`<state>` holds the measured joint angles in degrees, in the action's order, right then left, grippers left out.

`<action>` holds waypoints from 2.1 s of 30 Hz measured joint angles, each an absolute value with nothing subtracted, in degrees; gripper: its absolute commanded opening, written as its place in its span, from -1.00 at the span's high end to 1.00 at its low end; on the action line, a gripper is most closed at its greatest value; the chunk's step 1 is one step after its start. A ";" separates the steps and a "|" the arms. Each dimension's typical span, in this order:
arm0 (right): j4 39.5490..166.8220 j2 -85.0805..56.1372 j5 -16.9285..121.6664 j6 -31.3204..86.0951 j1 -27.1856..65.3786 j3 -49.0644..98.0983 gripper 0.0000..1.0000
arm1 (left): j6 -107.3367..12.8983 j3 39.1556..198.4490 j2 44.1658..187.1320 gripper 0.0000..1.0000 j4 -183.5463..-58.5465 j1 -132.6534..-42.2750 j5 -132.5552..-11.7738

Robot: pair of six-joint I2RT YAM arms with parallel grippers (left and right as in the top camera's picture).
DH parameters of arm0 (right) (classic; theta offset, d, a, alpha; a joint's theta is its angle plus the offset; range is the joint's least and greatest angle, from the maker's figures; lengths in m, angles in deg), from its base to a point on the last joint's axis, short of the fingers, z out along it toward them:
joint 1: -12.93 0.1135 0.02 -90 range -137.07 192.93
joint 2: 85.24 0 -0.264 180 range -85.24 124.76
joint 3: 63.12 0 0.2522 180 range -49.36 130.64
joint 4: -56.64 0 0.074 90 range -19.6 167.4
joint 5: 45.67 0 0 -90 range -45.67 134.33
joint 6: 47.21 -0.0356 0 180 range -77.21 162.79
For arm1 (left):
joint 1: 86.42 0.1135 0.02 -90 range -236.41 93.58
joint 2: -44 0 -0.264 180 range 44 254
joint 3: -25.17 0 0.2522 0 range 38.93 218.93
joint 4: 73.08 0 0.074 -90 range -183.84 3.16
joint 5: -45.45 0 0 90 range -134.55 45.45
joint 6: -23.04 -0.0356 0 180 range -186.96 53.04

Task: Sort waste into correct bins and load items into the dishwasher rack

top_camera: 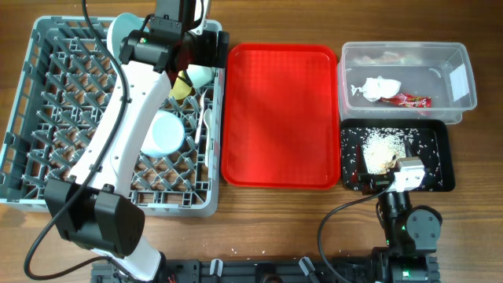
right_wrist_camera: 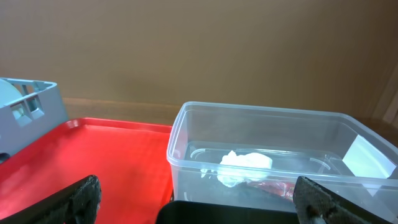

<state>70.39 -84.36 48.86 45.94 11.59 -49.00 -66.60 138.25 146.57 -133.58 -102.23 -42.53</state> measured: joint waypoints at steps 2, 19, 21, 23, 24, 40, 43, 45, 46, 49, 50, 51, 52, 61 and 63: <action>70.37 -84.36 48.86 45.94 11.59 -49.00 -1.00 | -66.62 138.23 145.93 -1.00 -135.59 -102.36 -42.53; 70.35 -84.60 49.06 46.12 11.59 -49.00 -0.99 | -66.60 116.81 66.09 -1.00 -150.30 -90.03 -46.92; 70.37 -84.58 49.08 46.12 11.59 -49.00 -0.99 | -66.57 105.03 59.05 -1.00 -149.54 -84.63 -52.54; 70.41 -84.58 49.12 46.12 11.59 -49.00 -0.99 | -66.25 93.91 53.35 -1.00 -142.39 -81.05 -56.97; 70.37 -84.58 49.19 46.12 11.59 -49.00 -0.99 | -65.50 90.32 51.97 -1.00 -138.39 -80.37 -58.13; 70.39 -84.62 49.25 46.12 11.59 -49.00 -1.00 | -44.98 43.81 45.13 -1.00 -73.82 -79.69 -44.54; 70.39 -84.62 49.25 46.12 11.59 -49.00 -0.99 | -44.32 40.73 45.04 -1.00 -74.46 -80.94 -41.78; 70.41 -84.62 49.25 46.12 11.59 -49.00 -1.00 | -44.08 39.83 44.82 -1.00 -80.75 -81.11 -41.17; 70.39 -84.62 49.25 46.12 11.59 -49.00 -1.00 | -44.08 39.46 44.84 -1.00 -83.97 -81.14 -40.95; 70.39 -84.62 49.25 46.12 11.59 -49.00 -0.99 | -46.62 39.29 44.84 -1.00 -90.46 -81.36 -41.04; 70.39 -84.62 49.25 46.12 11.59 -49.00 -0.99 | -49.72 39.31 44.78 -1.00 -90.55 -82.16 -41.63; 70.41 -84.62 49.25 46.14 11.59 -49.00 -0.99 | -52.98 39.31 44.78 -1.00 -90.61 -83.10 -42.83; 70.39 -84.62 49.25 46.12 11.59 -49.00 -0.99 | -55.58 39.31 44.78 -1.00 -90.70 -83.78 -43.68; 70.39 -84.62 49.25 46.14 11.59 -49.00 -1.00 | -66.73 39.31 44.78 -1.00 -90.63 -84.90 -46.11; 70.39 -84.62 49.25 46.12 11.59 -49.00 -1.00 | -66.73 39.31 44.78 -1.00 -90.63 -84.55 -46.13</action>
<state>70.39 -84.62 49.25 46.12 11.59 -49.00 -66.73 39.31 44.78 -90.63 -84.55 -46.13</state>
